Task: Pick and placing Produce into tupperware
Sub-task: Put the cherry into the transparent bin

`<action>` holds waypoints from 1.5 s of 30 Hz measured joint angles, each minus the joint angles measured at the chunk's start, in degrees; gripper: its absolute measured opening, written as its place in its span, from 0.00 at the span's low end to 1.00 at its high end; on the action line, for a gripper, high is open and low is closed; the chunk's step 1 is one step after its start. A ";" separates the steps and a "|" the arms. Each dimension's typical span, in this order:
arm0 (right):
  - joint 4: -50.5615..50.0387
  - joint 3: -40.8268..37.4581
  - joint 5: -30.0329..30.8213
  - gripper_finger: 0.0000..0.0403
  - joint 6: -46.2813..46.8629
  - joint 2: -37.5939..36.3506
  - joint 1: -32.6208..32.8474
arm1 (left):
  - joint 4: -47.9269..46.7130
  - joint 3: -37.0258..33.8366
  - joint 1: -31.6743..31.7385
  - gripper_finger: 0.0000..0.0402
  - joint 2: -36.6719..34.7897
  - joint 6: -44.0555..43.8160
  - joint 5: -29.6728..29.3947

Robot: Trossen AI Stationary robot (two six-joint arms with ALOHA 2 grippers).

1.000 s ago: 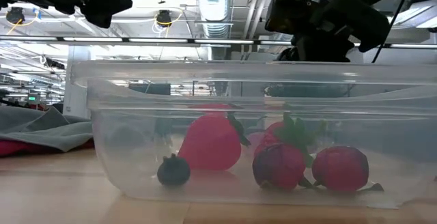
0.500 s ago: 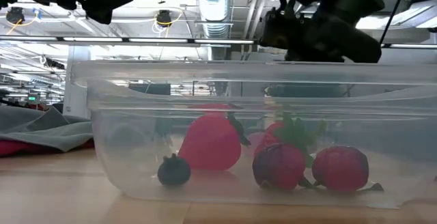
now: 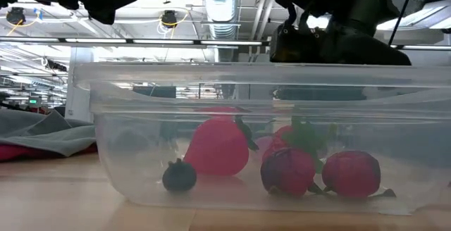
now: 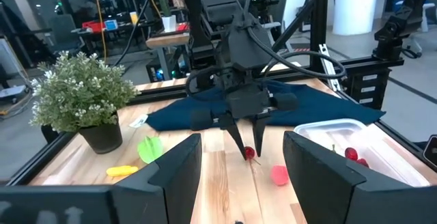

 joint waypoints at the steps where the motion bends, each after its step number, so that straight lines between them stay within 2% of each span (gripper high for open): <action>1: 0.00 -0.01 0.00 0.33 0.15 0.00 0.01 | 0.00 0.00 -0.02 0.49 0.00 0.00 -0.01; 6: 0.66 -0.01 0.01 0.32 0.57 0.00 -0.21 | -0.01 0.00 -0.02 0.49 0.00 0.00 -0.03; 12: 0.94 0.02 -4.20 0.23 1.51 1.29 -0.56 | -0.02 0.00 -0.01 0.49 0.00 -0.04 -0.10; 16: 1.92 0.10 -4.24 0.19 1.45 2.45 -0.53 | -0.16 0.00 -0.02 0.49 0.01 -0.04 -0.10; 22: 1.56 0.08 -3.92 0.04 0.17 2.49 -0.48 | -0.42 -0.02 -0.02 0.49 0.02 -0.11 -0.10; 34: -8.51 3.12 -2.66 0.23 2.07 -3.34 -1.75 | -0.44 -0.02 -0.02 0.49 0.03 -0.11 -0.25; 38: -11.17 3.69 -2.51 0.27 6.86 -5.49 -2.06 | -0.54 -0.02 -0.02 0.49 0.04 -0.37 -0.21; 45: -11.08 3.62 -2.47 0.41 10.56 -4.76 1.78 | -1.35 -0.02 -0.07 0.49 0.04 -0.52 -0.16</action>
